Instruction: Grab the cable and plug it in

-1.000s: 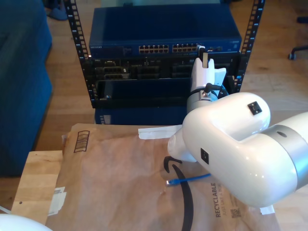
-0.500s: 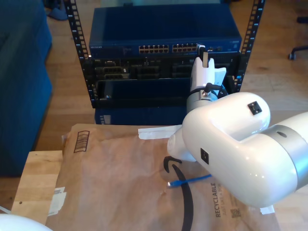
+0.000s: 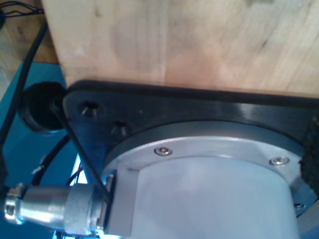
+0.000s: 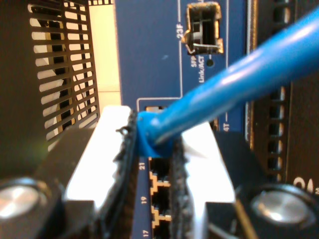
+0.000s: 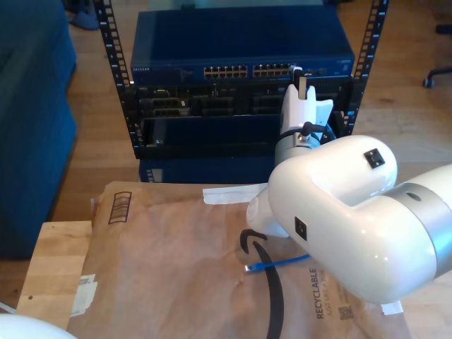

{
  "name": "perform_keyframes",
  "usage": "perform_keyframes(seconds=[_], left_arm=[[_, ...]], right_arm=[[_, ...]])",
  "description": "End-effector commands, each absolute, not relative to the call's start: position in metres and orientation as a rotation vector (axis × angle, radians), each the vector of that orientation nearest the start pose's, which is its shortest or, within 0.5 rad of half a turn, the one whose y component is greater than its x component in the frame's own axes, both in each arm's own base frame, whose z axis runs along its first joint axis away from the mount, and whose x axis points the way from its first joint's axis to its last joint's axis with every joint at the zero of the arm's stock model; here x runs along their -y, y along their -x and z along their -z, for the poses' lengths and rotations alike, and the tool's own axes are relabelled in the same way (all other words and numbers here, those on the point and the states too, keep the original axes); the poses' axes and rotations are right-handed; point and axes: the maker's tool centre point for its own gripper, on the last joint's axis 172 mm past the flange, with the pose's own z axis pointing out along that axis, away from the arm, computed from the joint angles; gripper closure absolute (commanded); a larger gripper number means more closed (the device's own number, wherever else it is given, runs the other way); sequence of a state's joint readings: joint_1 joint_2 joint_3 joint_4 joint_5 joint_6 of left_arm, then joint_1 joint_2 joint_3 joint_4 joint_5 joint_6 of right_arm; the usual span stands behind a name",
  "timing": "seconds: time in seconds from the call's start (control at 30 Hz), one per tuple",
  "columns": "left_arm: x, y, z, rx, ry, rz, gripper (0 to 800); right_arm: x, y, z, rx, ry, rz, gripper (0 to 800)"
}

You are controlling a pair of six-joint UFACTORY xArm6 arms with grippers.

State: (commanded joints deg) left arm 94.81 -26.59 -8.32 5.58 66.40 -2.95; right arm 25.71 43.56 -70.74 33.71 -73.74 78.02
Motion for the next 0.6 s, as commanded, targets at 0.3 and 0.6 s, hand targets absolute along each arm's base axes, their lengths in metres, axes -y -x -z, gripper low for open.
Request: perform_keyframes(seconds=[0.3,0.6], left_arm=[[-0.1031,0.0294,-0.0403,-2.002,-1.863,0.612,0],[-0.1031,0.0298,-0.0403,-2.002,-1.864,0.613,0]], right_arm=[[-0.1517,-0.6701,-0.2723,-1.220,1.032,1.312,800],[-0.1526,-0.6722,-0.2742,-1.217,1.024,1.313,800]])
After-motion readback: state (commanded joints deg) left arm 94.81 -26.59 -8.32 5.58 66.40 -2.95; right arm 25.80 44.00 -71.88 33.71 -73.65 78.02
